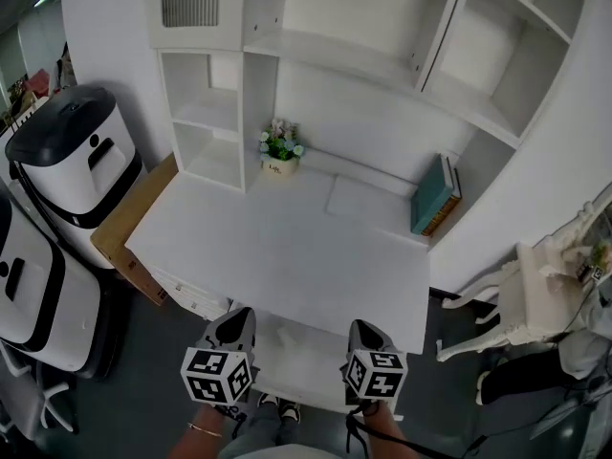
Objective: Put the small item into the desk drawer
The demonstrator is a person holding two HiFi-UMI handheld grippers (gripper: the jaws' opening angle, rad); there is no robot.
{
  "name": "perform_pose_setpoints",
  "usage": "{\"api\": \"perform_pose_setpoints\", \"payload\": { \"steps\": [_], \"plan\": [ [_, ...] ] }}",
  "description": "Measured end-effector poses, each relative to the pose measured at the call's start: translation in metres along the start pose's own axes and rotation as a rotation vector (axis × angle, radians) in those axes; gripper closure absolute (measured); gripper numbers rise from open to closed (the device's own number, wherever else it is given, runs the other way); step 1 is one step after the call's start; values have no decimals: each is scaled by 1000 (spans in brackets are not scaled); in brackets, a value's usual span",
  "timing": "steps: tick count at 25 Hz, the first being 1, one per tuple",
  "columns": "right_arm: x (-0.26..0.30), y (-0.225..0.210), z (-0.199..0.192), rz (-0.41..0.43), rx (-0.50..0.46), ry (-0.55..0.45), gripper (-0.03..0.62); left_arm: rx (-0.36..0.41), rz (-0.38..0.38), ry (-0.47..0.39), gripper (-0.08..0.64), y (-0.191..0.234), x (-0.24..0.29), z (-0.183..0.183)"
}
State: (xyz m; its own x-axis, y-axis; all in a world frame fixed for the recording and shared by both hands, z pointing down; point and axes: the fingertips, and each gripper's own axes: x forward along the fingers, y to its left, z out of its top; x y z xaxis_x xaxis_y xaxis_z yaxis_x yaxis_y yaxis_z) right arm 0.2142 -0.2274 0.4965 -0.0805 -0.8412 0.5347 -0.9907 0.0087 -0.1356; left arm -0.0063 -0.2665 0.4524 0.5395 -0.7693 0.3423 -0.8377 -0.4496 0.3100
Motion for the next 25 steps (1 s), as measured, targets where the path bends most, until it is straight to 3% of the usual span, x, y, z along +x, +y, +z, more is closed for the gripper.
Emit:
{"api": "perform_pose_setpoints", "payload": {
  "steps": [8, 12, 18, 25],
  "plan": [
    [-87, -45, 113, -116, -18, -312, 586, 185, -101, -169, 561, -52, 12, 107],
    [-128, -71, 146, -194, -11, -429, 586, 245, -113, -230, 561, -59, 11, 145],
    [-157, -100, 153, -280, 28, -481, 586, 286, -132, -238, 561, -63, 10, 161],
    [-166, -95, 150, -312, 9, -480, 588, 278, -151, -245, 561, -61, 11, 164]
  ]
}}
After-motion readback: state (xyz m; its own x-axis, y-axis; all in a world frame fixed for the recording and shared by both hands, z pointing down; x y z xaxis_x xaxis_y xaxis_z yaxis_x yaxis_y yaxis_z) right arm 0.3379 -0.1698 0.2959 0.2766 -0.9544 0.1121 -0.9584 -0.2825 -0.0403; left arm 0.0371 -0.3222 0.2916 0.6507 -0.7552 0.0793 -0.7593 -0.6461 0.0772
